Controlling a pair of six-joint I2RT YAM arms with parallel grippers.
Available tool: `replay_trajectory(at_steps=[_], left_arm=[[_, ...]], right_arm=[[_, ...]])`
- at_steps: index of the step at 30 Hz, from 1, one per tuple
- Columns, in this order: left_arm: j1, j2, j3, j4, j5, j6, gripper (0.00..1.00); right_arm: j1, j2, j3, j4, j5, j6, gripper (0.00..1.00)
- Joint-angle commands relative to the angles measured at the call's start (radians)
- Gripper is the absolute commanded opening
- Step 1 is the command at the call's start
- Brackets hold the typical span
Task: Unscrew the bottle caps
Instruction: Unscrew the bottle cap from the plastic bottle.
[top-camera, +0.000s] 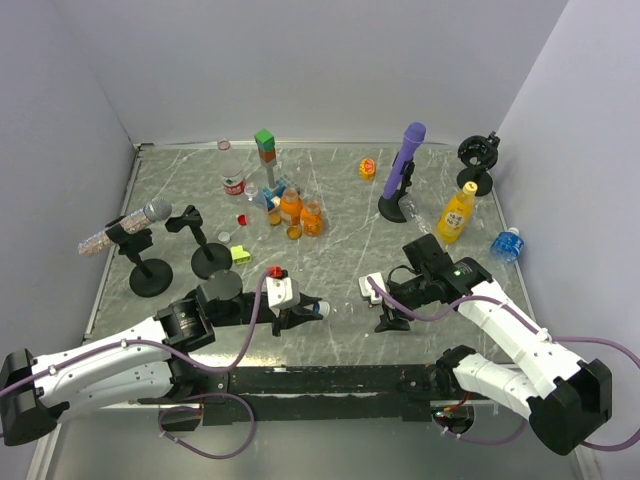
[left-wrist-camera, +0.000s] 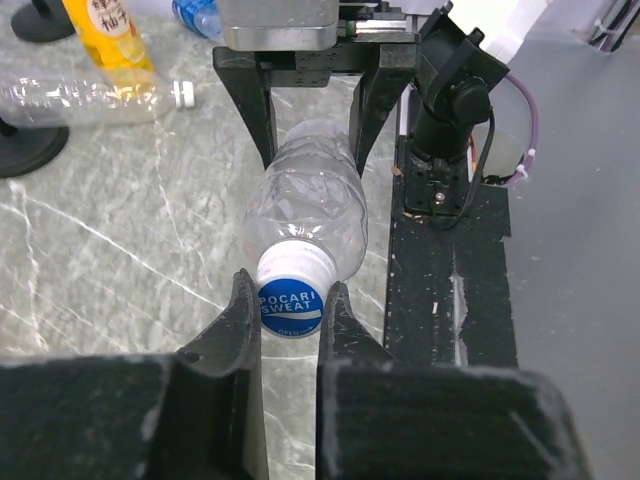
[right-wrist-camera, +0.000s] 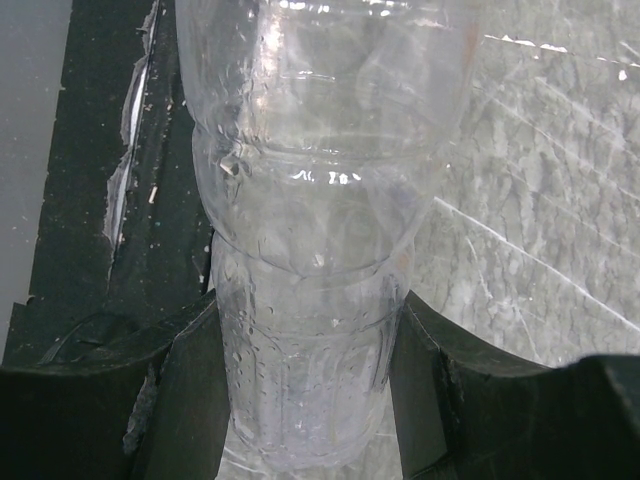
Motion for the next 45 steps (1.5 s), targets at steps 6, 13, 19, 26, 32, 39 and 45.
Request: replay_trajectory(at_steps=[6,13,19,26,32,39,45], left_arm=[[-0.002,-0.021,0.083,-0.024,-0.131,-0.451,0.01],[-0.008,0.019,0.155,-0.186,-0.229,-1.074,0.01],[-0.051,0.091,0.23,-0.316,-0.296,-1.149,0.01],[-0.051,0.042,0.261,-0.364,-0.352,-0.991,0.77],[-0.051,-0.196,0.136,-0.291,-0.285,-0.623,0.99],[-0.051,-0.363,-0.042,-0.153,-0.119,-0.123,0.97],[-0.051,-0.158,0.039,-0.084,-0.09,0.06,0.99]], right_arm=[[0.004,-0.004,0.005,0.023,-0.027,0.001,0.15],[0.004,0.002,-0.002,0.04,-0.019,0.016,0.15],[0.003,0.004,0.009,0.031,-0.016,0.016,0.15],[0.003,-0.015,-0.011,0.039,-0.013,0.019,0.15],[0.001,-0.015,-0.008,0.034,-0.028,0.013,0.15],[0.002,-0.012,-0.007,0.025,-0.048,-0.01,0.15],[-0.001,-0.012,-0.013,0.014,-0.059,-0.024,0.15]])
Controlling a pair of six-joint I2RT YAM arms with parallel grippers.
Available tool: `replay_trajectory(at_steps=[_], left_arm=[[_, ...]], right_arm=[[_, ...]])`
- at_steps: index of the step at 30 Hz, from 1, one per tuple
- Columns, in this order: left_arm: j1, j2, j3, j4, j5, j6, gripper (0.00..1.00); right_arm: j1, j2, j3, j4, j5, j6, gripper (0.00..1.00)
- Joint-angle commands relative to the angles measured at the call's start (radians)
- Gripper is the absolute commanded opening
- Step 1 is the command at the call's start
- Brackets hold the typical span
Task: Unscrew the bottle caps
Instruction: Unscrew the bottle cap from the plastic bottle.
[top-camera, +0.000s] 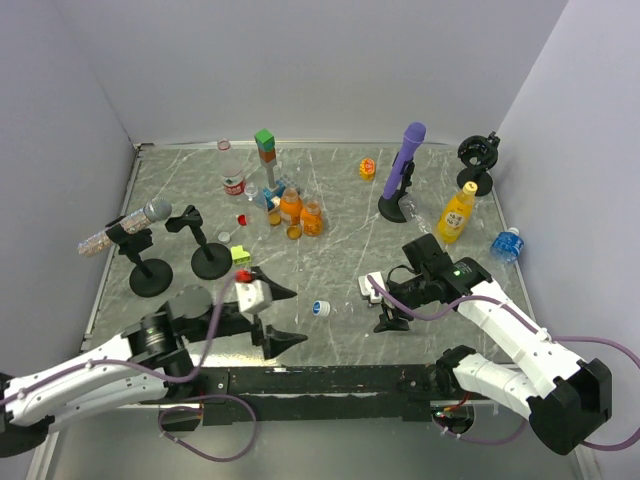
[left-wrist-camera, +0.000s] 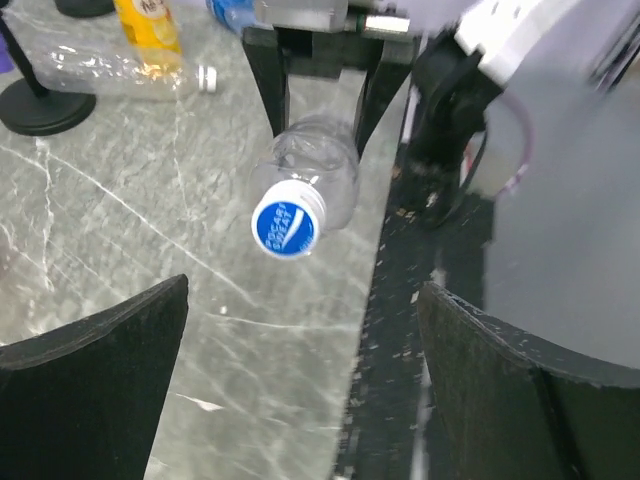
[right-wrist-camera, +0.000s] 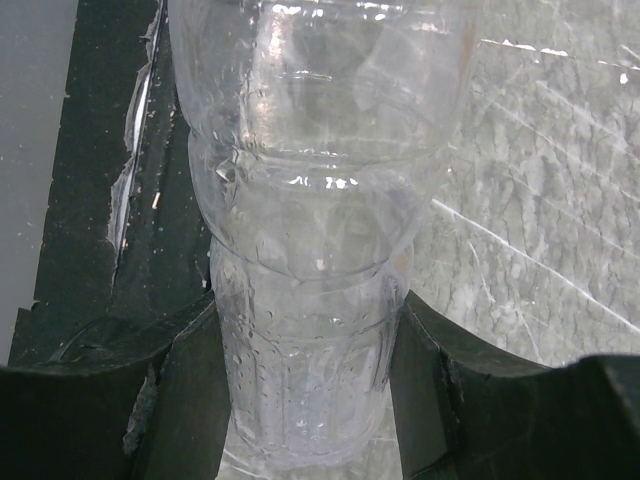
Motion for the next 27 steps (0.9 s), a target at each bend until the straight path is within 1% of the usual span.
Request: replay_trajectory(at_steps=[1,5,8,11,15,16,18,21,23,25,27], left_arm=[[-0.004,0.157,0.088,0.119,0.067,0.225,0.98],[-0.004,0.251,0.106,0.166,0.086,0.242,0.94],[-0.003,0.277,0.111,0.186,0.087,0.239,0.87],[-0.003,0.291,0.117,0.182,0.09,0.233,0.81],[-0.003,0.286,0.109,0.194,0.084,0.222,0.77],[-0.003,0.283,0.108,0.196,0.081,0.221,0.75],[-0.003,0.283,0.105,0.197,0.081,0.218,0.68],[-0.003,0.288,0.106,0.188,0.083,0.212,0.53],[-0.003,0.297,0.112,0.176,0.081,0.209,0.38],[-0.003,0.3,0.117,0.165,0.077,0.196,0.18],[-0.003,0.299,0.123,0.154,0.069,0.161,0.02]], right_arm=[[0.001,-0.012,-0.01,0.003,-0.052,-0.045,0.15],[0.001,-0.012,-0.007,0.0,-0.052,-0.043,0.15],[0.001,-0.017,-0.011,0.001,-0.054,-0.043,0.15],[0.003,-0.022,-0.018,0.004,-0.055,-0.042,0.15],[0.001,-0.02,-0.015,0.003,-0.057,-0.042,0.15],[0.002,-0.018,-0.014,0.001,-0.057,-0.043,0.15],[0.001,-0.02,-0.014,0.003,-0.057,-0.042,0.15],[0.002,-0.02,-0.016,0.003,-0.057,-0.042,0.15],[0.001,-0.018,-0.018,0.004,-0.057,-0.04,0.15],[0.001,-0.017,-0.016,0.003,-0.055,-0.04,0.15],[0.001,-0.015,-0.013,0.004,-0.054,-0.036,0.15]])
